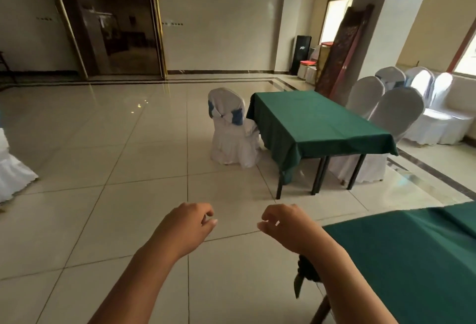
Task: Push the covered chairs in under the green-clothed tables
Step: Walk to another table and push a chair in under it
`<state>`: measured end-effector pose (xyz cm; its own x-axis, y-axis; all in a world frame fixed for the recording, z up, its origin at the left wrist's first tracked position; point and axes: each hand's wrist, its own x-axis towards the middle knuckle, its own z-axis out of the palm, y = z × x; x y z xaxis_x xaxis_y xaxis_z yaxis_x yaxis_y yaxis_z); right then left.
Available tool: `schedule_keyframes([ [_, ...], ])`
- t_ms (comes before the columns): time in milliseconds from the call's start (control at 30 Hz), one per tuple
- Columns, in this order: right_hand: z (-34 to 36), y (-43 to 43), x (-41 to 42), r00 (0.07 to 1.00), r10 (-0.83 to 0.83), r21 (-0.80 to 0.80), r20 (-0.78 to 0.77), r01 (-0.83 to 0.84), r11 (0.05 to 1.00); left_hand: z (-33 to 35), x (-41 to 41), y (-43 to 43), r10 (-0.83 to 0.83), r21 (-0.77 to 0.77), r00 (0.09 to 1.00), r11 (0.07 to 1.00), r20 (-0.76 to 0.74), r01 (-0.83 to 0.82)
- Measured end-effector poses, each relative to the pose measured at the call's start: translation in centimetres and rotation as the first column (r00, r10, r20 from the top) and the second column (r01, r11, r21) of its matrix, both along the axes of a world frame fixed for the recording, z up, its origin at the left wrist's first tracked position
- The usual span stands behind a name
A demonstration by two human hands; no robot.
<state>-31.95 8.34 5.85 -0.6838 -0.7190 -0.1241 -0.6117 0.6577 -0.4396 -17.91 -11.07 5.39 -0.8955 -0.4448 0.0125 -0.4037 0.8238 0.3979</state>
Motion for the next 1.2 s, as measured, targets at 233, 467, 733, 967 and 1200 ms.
schedule_keyframes([
  [233, 1.2, -8.2, -17.2, 0.983, -0.177, -0.025, 0.044, 0.178, 0.984, 1.3, -21.8, -9.3, -0.212, 0.008, 0.976, 0.977, 0.047, 0.212],
  [467, -0.9, -8.3, -35.3, 0.936, -0.348, -0.053, 0.047, 0.351, 0.935, 0.4, -44.3, -11.9, -0.416, -0.022, 0.907, 0.908, 0.07, 0.419],
  [733, -1.8, -6.1, -58.5, 0.857, -0.513, -0.053, 0.057, 0.515, 0.855, 0.6, -71.4, -9.6, -0.551, -0.068, 0.831, 0.829, 0.07, 0.555],
  [967, -0.2, 0.6, -73.0, 0.74, -0.672, -0.108, 0.015, 0.67, 0.735, 2.3, -90.8, -3.7, -0.705, -0.039, 0.707, 0.706, 0.064, 0.707],
  [1200, -0.6, 7.5, -86.7, 0.597, -0.802, -0.122, 0.01, 0.797, 0.592, 1.1, -108.2, 3.2, -0.831, 0.144, 0.555, 0.555, 0.042, 0.819],
])
